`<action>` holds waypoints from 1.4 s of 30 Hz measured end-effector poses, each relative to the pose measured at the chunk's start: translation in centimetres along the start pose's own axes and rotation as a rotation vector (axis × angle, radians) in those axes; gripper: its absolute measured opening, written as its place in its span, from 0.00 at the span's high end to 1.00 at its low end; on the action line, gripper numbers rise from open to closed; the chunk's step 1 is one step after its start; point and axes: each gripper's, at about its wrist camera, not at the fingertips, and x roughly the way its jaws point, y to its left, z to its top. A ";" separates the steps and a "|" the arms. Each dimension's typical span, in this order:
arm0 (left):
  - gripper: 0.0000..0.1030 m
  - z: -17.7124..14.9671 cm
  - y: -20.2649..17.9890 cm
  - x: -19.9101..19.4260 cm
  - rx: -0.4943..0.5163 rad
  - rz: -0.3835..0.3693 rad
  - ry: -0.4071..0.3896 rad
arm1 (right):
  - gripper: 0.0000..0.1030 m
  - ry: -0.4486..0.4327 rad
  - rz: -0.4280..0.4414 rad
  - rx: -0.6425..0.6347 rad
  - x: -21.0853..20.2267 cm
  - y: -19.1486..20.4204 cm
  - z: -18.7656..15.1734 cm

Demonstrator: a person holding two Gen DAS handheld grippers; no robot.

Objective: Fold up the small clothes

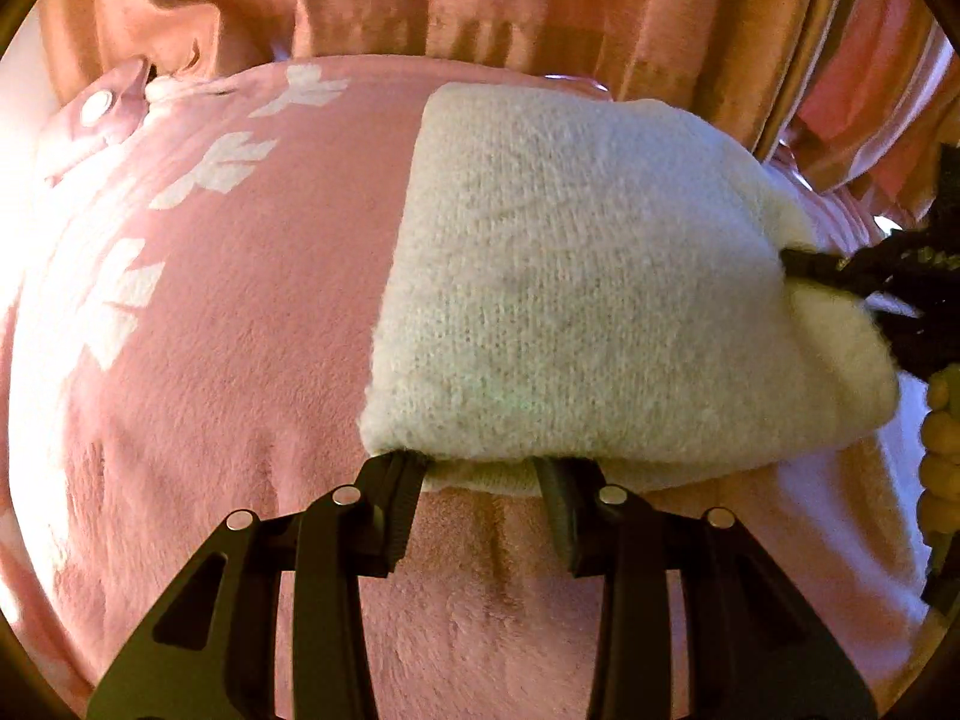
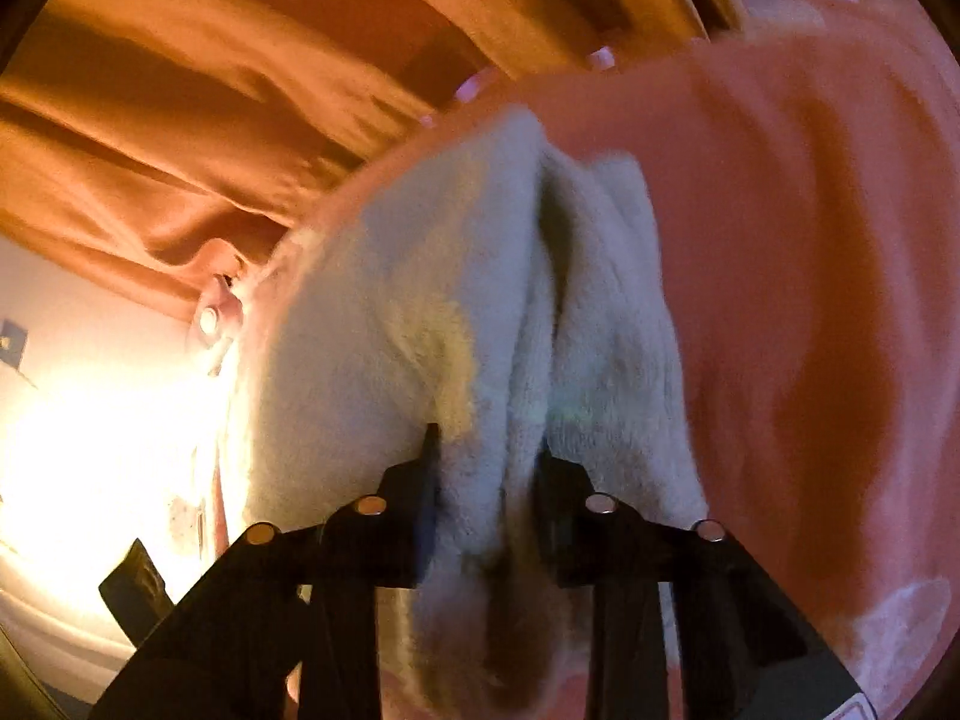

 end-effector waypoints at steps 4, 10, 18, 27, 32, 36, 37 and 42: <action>0.66 0.4 -0.7 -0.5 0.027 -0.017 -0.017 | 0.83 -0.242 0.046 -0.126 -6.4 2.5 0.9; 0.66 -0.1 -2.2 -0.1 0.092 0.009 -0.008 | 0.79 -0.019 -0.179 -0.035 0.4 -2.3 0.8; 0.20 3.4 1.5 -6.5 -0.035 -0.283 -0.088 | 0.38 -0.140 -0.185 -0.009 -3.2 -2.1 1.9; 0.12 9.9 -0.5 4.4 -0.091 -0.242 0.110 | 0.26 -0.009 -0.104 0.089 1.3 -4.1 2.2; 0.07 9.6 -1.1 6.7 -0.169 -0.285 0.153 | 0.18 0.030 -0.067 0.142 2.6 -4.6 2.4; 0.20 9.5 -1.5 6.4 -0.178 -0.289 0.134 | 0.52 0.034 -0.057 0.109 3.0 -3.8 2.8; 0.26 9.6 -2.0 5.8 -0.154 -0.283 0.116 | 0.55 0.030 -0.026 0.100 3.1 -3.3 2.9; 0.57 11.3 -3.8 1.7 -0.016 -0.294 0.006 | 0.71 -0.118 -0.032 -0.012 -0.6 1.1 2.9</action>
